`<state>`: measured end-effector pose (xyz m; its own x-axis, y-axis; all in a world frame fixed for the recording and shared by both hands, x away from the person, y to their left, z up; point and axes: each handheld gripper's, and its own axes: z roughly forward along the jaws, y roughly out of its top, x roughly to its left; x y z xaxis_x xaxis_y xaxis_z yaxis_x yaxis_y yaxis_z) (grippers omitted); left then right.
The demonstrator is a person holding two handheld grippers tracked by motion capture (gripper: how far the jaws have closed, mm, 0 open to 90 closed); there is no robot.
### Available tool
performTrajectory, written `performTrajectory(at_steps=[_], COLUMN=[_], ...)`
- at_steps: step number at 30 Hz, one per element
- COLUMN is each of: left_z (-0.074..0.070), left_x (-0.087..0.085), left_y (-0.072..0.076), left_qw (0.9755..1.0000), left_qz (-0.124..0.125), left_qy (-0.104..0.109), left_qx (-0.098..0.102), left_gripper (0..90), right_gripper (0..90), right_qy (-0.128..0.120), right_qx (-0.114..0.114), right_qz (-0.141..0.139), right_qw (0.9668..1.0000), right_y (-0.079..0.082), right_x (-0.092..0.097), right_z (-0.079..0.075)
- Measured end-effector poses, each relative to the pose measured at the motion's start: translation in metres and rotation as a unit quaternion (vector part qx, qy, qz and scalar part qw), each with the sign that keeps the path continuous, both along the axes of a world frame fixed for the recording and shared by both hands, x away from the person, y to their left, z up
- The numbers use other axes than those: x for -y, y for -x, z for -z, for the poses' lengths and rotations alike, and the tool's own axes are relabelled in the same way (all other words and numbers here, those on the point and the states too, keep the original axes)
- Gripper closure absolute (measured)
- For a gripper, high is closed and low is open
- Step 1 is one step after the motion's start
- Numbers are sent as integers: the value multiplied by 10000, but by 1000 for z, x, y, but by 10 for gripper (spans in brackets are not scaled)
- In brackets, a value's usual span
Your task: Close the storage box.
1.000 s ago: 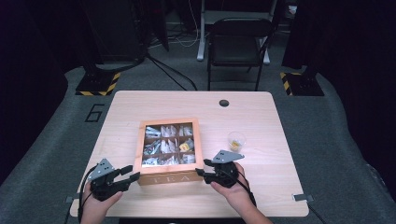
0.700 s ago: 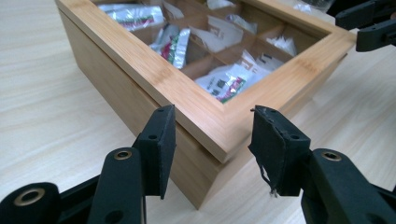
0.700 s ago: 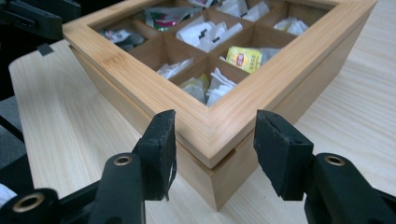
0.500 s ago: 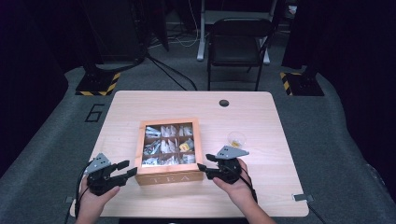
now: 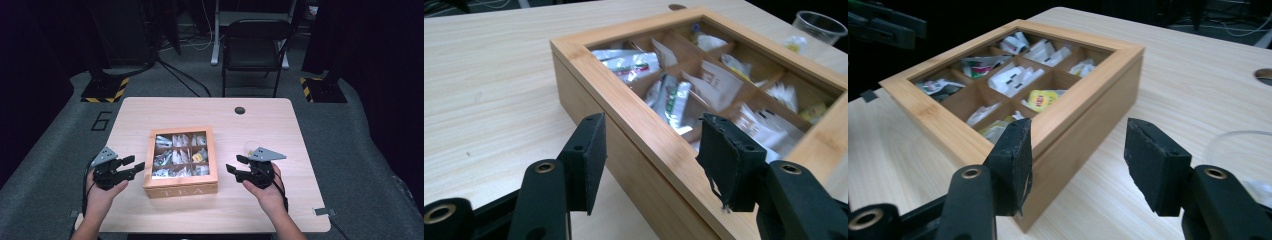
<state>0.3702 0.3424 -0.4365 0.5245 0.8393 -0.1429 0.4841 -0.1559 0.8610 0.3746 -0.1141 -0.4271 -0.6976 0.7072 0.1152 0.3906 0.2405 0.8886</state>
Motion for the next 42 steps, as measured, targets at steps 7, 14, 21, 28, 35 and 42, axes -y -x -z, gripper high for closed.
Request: performTrajectory(at_steps=[7,14,21,28,35,42], left_z=[7,22,31,40,45,51], left_x=[-7,-15,-23,-30,-31,-31], left_y=[-11,-12,-11,-8,-8,-11], left_qw=[9997,9992,9990,9983,9979,9979], left_qz=[-213,-363,-410,-575,-636,-617], left_qy=[82,97,5,-80,-115,-93], left_qx=[-32,-99,-163,-87,-80,-191], left_gripper=[443,435,427,426,426,421], right_gripper=[432,427,425,423,419,418], right_qy=[-69,-34,165,228,134,162], right_qx=[33,72,138,313,297,316], right_qz=[245,365,360,386,403,354], right_qw=[9997,9993,9991,9985,9987,9987], right_y=[-3,-3,-1,1,2,4], right_x=[16,23,19,15,14,10], right_z=[-2,-1,7,12,15,17])
